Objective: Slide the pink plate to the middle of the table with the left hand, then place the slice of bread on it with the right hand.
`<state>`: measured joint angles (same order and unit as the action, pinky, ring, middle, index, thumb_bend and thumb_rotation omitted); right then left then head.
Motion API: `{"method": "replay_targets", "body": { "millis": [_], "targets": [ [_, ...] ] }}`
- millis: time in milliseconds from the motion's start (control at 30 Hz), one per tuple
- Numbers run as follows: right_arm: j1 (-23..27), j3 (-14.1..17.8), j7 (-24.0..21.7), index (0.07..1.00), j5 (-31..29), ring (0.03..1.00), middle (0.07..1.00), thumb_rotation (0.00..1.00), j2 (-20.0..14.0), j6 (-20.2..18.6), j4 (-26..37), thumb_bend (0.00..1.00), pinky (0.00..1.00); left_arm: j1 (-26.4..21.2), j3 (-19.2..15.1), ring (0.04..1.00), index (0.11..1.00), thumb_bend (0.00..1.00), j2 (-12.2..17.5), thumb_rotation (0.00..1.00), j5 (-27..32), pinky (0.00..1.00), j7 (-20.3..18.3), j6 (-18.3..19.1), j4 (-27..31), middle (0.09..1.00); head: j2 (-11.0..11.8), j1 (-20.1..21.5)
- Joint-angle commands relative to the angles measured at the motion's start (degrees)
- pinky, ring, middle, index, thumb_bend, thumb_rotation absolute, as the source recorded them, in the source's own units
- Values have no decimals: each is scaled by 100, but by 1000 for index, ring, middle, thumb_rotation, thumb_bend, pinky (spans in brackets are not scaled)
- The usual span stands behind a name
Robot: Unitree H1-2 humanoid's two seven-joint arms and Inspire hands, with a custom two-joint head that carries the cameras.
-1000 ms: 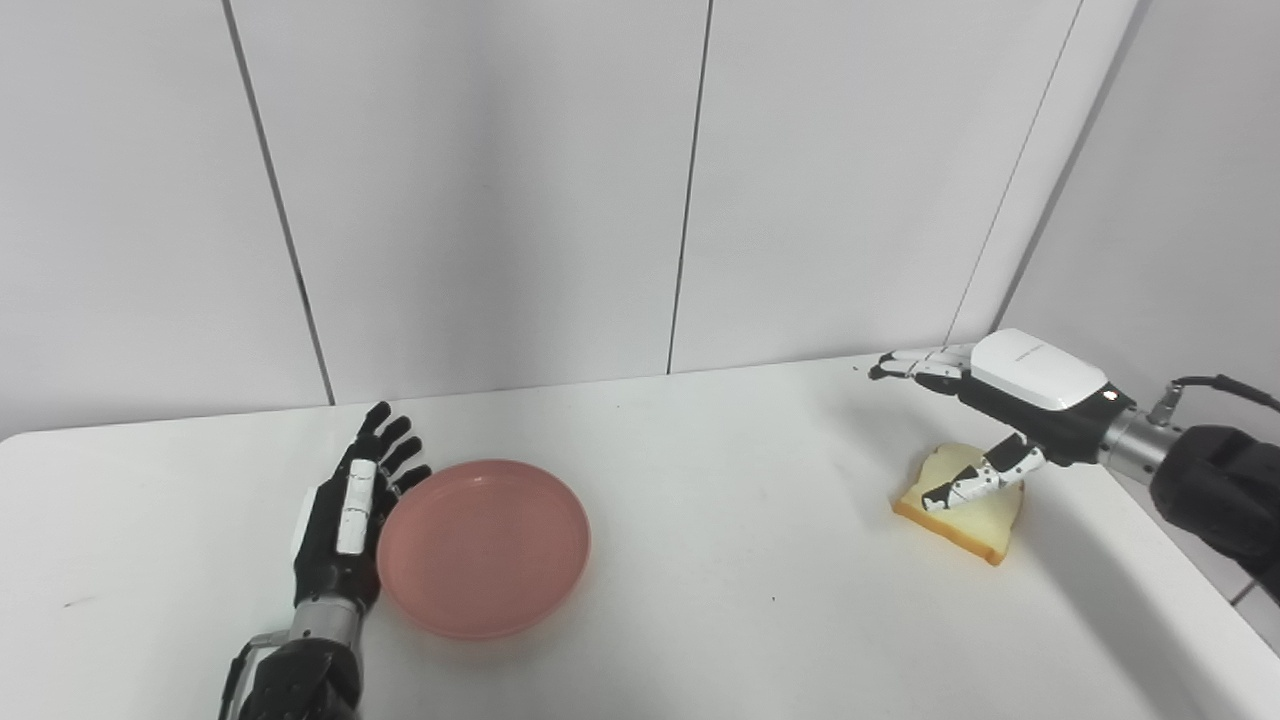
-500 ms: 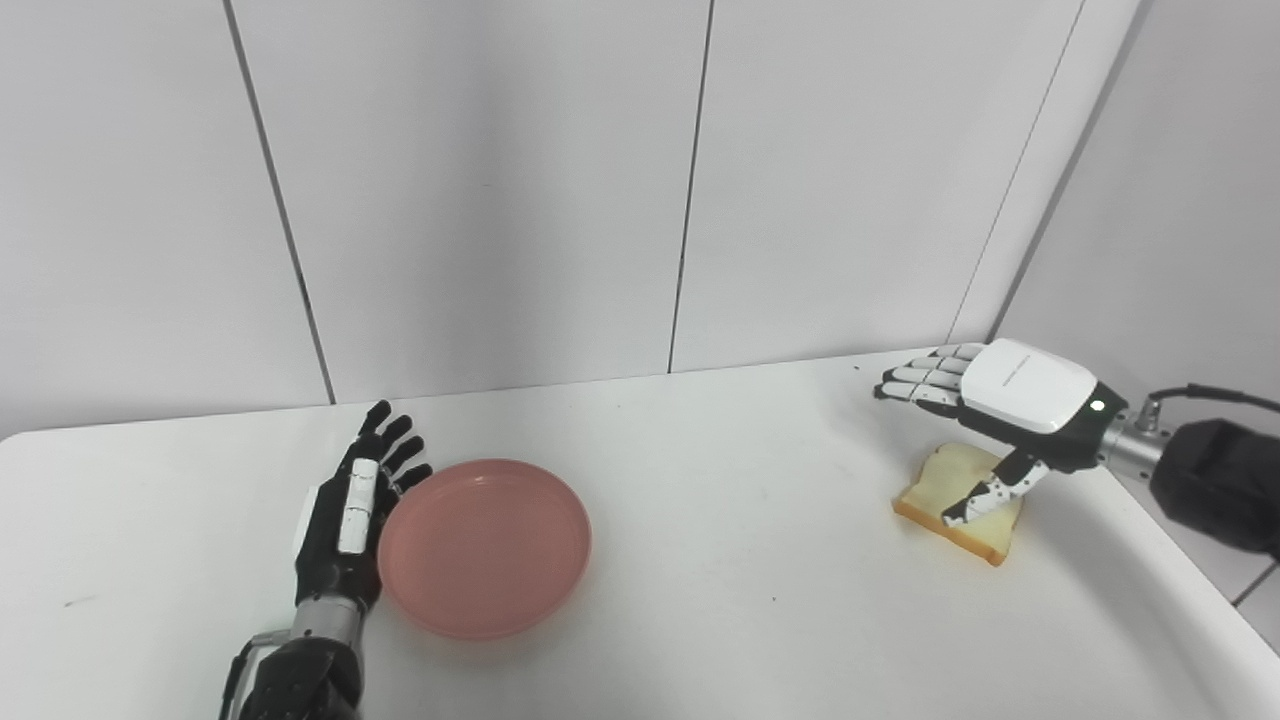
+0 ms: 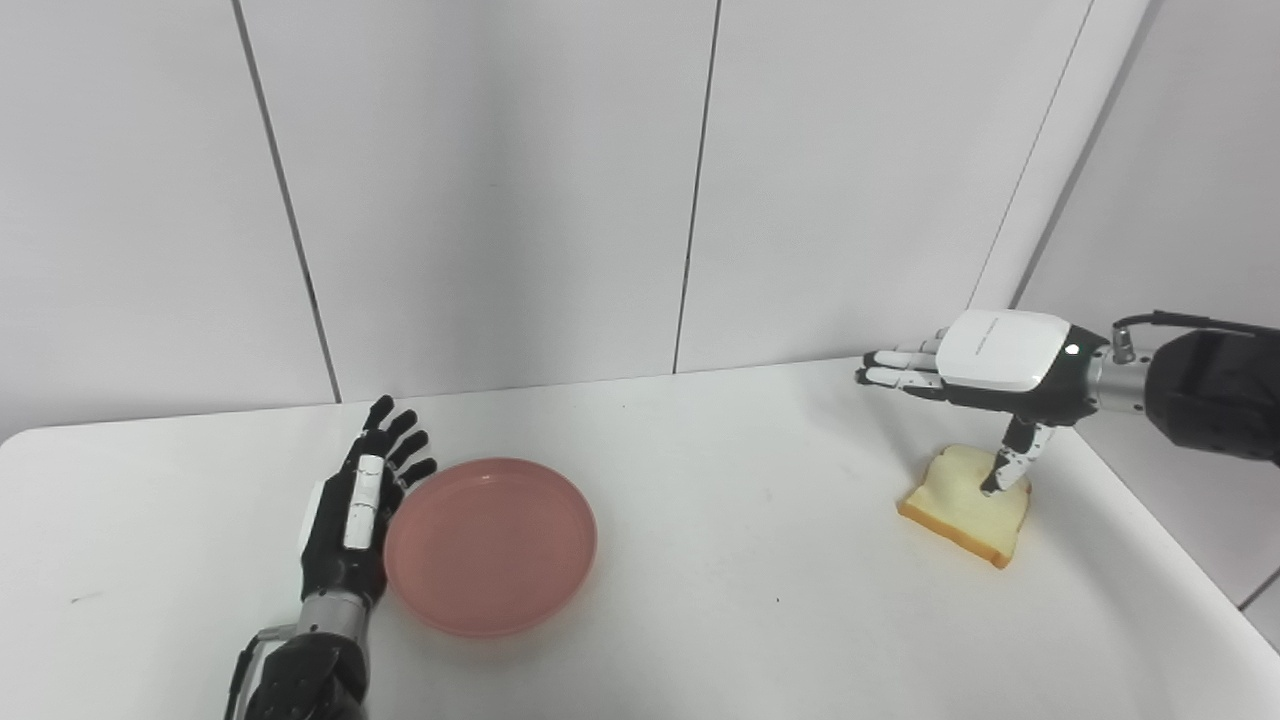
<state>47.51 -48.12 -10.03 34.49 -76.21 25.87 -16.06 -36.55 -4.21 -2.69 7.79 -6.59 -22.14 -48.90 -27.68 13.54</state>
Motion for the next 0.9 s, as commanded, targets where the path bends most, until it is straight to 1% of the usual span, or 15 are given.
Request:
{"method": "replay_targets", "body": {
  "millis": [0, 67, 133, 200, 300, 333, 400, 433, 500, 567, 600, 667, 733, 800, 867],
  "targets": [
    [225, 331, -446, 1000, -40, 898, 1000, 237, -241, 104, 117, 1000, 769, 255, 9, 878, 924, 933, -121, 855, 43, 800, -28, -194, -187, 914, -5, 0],
    [184, 447, -675, 1000, 37, 895, 1000, 202, -208, 104, 150, 1000, 747, 262, 9, 876, 925, 941, -122, 852, 31, 800, -7, -179, -168, 913, -17, -4],
    [145, 575, -989, 1000, 160, 929, 1000, 190, -169, 105, 204, 1000, 762, 269, 9, 878, 930, 934, -122, 855, 34, 808, -8, -164, -160, 916, -17, -4],
    [117, 598, -1152, 1000, 256, 931, 1000, 204, -147, 104, 253, 1000, 763, 271, 9, 876, 928, 928, -119, 856, 38, 807, -18, -182, -169, 915, -17, -4],
    [30, 690, -1450, 1000, 423, 908, 1000, 176, -116, 104, 333, 1000, 775, 306, 26, 878, 928, 920, -119, 862, 15, 811, -7, -164, -98, 916, -45, 9],
    [-8, 730, -1531, 1000, 464, 905, 1000, 220, -97, 104, 344, 1000, 789, 309, 28, 878, 930, 907, -115, 864, 9, 812, -1, -161, -95, 914, -50, 17],
    [-157, 865, -1678, 1000, 587, 912, 1000, 253, -30, 103, 388, 1000, 791, 304, 26, 877, 930, 916, -111, 865, 6, 809, 7, -174, -115, 914, -44, 23],
    [-224, 935, -1715, 1000, 646, 915, 1000, 266, 1, 103, 405, 1000, 790, 301, 26, 877, 930, 920, -108, 866, 5, 808, 8, -182, -126, 913, -44, 19],
    [-432, 979, -1474, 1000, 1010, 910, 1000, 273, 122, 103, 274, 1000, 786, 309, 21, 877, 927, 921, -108, 861, 26, 805, -12, -154, -101, 915, -53, 0],
    [-589, 997, -1435, 1000, 1426, 916, 1000, 340, 263, 101, 186, 1000, 828, 323, 17, 876, 926, 924, -109, 855, 48, 804, -31, -109, -55, 915, -66, 5],
    [-656, 1055, -1463, 1000, 1558, 916, 1000, 349, 317, 100, 177, 1000, 835, 327, 17, 876, 927, 926, -107, 856, 50, 804, -33, -97, -37, 915, -71, 23],
    [-786, 1205, -1586, 1000, 1677, 919, 1000, 314, 422, 88, 119, 1000, 841, 315, 1, 876, 926, 934, -98, 854, 75, 807, -49, -101, -30, 913, -76, 27],
    [-849, 1284, -1648, 1000, 1760, 938, 1000, 343, 479, 94, 75, 1000, 843, 304, -13, 873, 917, 958, -94, 853, 85, 796, -48, -99, -33, 906, -76, 27],
    [-881, 1265, -1511, 1000, 1837, 930, 1000, 326, 505, 102, -32, 1000, 823, 307, -38, 872, 908, 960, -110, 856, 126, 786, -44, -43, -18, 904, -75, 7],
    [-891, 1206, -1444, 1000, 1830, 930, 1000, 306, 519, 103, -115, 1000, 834, 319, -75, 877, 910, 943, -145, 857, 213, 792, -72, 28, 24, 909, -82, -7]
  ]
}}
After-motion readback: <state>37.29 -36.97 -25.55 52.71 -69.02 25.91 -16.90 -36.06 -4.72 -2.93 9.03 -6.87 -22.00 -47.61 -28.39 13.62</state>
